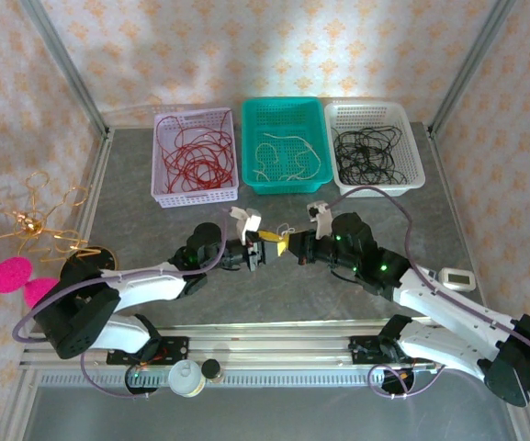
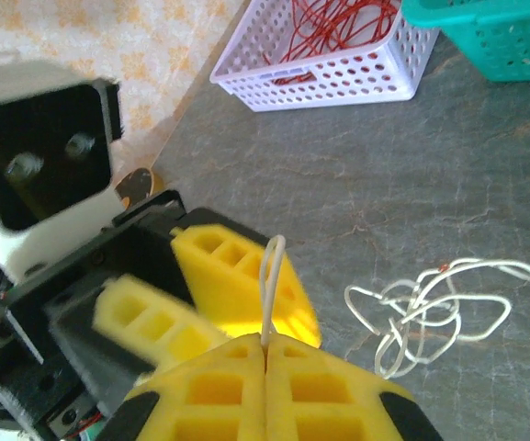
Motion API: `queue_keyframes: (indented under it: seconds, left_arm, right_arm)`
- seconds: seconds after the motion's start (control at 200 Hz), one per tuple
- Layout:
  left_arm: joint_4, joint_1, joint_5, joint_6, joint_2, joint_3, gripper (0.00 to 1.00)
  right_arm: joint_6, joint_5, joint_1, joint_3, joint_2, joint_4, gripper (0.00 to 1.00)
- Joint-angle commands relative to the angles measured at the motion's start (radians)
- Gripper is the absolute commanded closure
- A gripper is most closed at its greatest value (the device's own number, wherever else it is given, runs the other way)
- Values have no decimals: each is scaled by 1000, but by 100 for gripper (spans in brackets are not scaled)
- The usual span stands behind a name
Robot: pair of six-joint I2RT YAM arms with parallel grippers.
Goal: Untangle the cables
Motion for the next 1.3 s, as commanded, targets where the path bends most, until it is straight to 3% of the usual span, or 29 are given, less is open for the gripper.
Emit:
queue_keyframes:
  seconds: [0.0,0.135,0.275,0.385,0.445,0.531,0.636,0.741,1.046,1.106,1.226,1.291]
  left_arm:
    - [68,-1,-68,31,24,38,84]
    - [137,-1,-133,22,34,21,100]
    - [169,0,-221,24,11,-3,100]
    - [88,-2,-226,58,-33,5,100]
    - [-22,-2,-225,91,-60,35,100]
    - [-197,-3,-224,139,-95,85,100]
    - [-356,-5,-250,166,-136,118,100]
    - [-428,-5,-260,164,-175,122,100]
    - [-521,-20,-286,136,-232,144,100]
    - [-524,-24,-285,136,-235,144,100]
    - [-526,-31,-295,134,-253,146,100]
    - [-535,-34,-307,136,-265,150,100]
  right_arm:
    - [-2,-39,1,-9,-10,17,100]
    - [-23,-56,1,-8,-12,19,100]
    - [-61,-12,1,11,-14,-23,100]
    - [-86,168,1,21,-38,-83,100]
    - [-113,233,1,11,-58,-78,86]
    - [-139,168,3,-28,-95,32,69]
    - [-144,51,4,-108,-119,257,59]
    - [-155,11,4,-159,-90,424,54]
    - [-94,-36,9,-201,87,685,55]
    - [-70,17,10,-196,123,692,59]
    - [-22,183,10,-190,184,659,76]
    - [-12,224,10,-203,200,668,79]
